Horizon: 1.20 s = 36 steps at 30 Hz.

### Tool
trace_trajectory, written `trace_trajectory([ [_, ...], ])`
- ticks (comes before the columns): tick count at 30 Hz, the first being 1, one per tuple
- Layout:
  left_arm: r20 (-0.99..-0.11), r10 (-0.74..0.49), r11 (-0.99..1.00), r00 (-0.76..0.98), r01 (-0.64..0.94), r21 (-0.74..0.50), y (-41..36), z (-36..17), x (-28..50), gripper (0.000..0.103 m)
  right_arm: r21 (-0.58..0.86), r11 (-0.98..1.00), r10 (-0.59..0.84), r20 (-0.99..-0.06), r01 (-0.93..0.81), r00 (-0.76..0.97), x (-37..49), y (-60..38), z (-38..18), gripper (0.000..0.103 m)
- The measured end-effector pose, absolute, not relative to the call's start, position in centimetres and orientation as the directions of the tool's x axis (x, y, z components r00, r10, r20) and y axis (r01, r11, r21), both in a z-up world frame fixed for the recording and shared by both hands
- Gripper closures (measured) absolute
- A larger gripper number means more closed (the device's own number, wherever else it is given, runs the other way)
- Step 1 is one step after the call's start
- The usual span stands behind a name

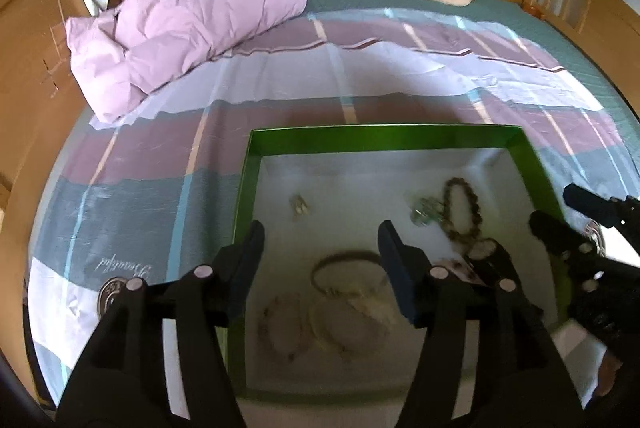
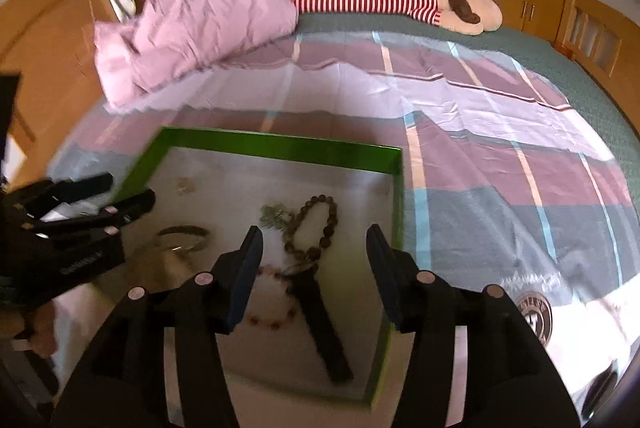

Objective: Organize jewelry
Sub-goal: 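Move both tools back to the rings beside the box, then grasp the dark ring with the left tool while the right tool grasps the gold ring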

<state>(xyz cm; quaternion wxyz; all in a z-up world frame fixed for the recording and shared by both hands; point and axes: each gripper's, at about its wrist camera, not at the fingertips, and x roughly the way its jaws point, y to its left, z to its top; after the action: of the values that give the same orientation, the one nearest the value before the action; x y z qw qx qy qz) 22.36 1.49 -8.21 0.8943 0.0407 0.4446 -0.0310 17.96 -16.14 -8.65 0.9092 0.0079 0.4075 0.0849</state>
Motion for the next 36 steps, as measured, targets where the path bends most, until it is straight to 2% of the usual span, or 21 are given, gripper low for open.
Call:
trace_trajectory([
  [6, -0.794, -0.12, 0.987, 0.597, 0.158, -0.031, 0.5, -7.1, 16.3, 0.04, 0.159, 0.977, 0.214, -0.705, -0.144, 0.676, 10.7, -19.7, -7.0, 0.047],
  [10, -0.794, -0.192, 0.973, 0.577, 0.22, -0.075, 0.3, -7.5, 12.8, 0.041, 0.135, 0.984, 0.178, -0.755, -0.116, 0.631, 7.2, -21.8, -9.1, 0.047],
  [16, -0.86, -0.165, 0.971, 0.483, 0.234, -0.054, -0.5, -12.5, 10.5, 0.042, 0.138, 0.989, 0.145, -0.847, -0.052, 0.511, 4.2, -23.1, -15.1, 0.047],
  [24, -0.894, -0.11, 0.965, 0.434, 0.264, 0.01, -4.7, -17.4, 11.4, 0.043, 0.126, 0.988, 0.151, -0.867, -0.084, 0.475, 2.9, -21.2, -16.6, 0.047],
  [25, -0.897, -0.114, 0.964, 0.427, 0.264, 0.004, -4.9, -17.7, 11.6, 0.047, 0.127, 0.988, 0.152, -0.867, -0.084, 0.475, 2.9, -21.1, -16.5, 0.047],
  [26, -0.901, -0.114, 0.965, 0.419, 0.261, -0.001, -5.0, -18.0, 11.8, 0.06, 0.131, 0.988, 0.153, -0.866, -0.079, 0.475, 2.9, -21.2, -16.5, 0.047],
  [28, -0.898, -0.11, 0.969, 0.426, 0.249, -0.001, -4.8, -18.2, 11.7, 0.069, 0.136, 0.988, 0.153, -0.865, -0.07, 0.478, 2.7, -21.5, -16.5, 0.047],
  [30, -0.898, -0.112, 0.968, 0.426, 0.252, -0.001, -4.4, -18.0, 11.6, 0.083, 0.136, 0.989, 0.15, -0.865, -0.064, 0.479, 2.7, -21.8, -16.5, 0.047],
  [36, -0.899, -0.112, 0.97, 0.423, 0.241, -0.007, -2.2, -17.8, 9.3, 0.083, 0.137, 0.988, 0.155, -0.868, -0.073, 0.471, 2.6, -21.3, -16.9, 0.047],
])
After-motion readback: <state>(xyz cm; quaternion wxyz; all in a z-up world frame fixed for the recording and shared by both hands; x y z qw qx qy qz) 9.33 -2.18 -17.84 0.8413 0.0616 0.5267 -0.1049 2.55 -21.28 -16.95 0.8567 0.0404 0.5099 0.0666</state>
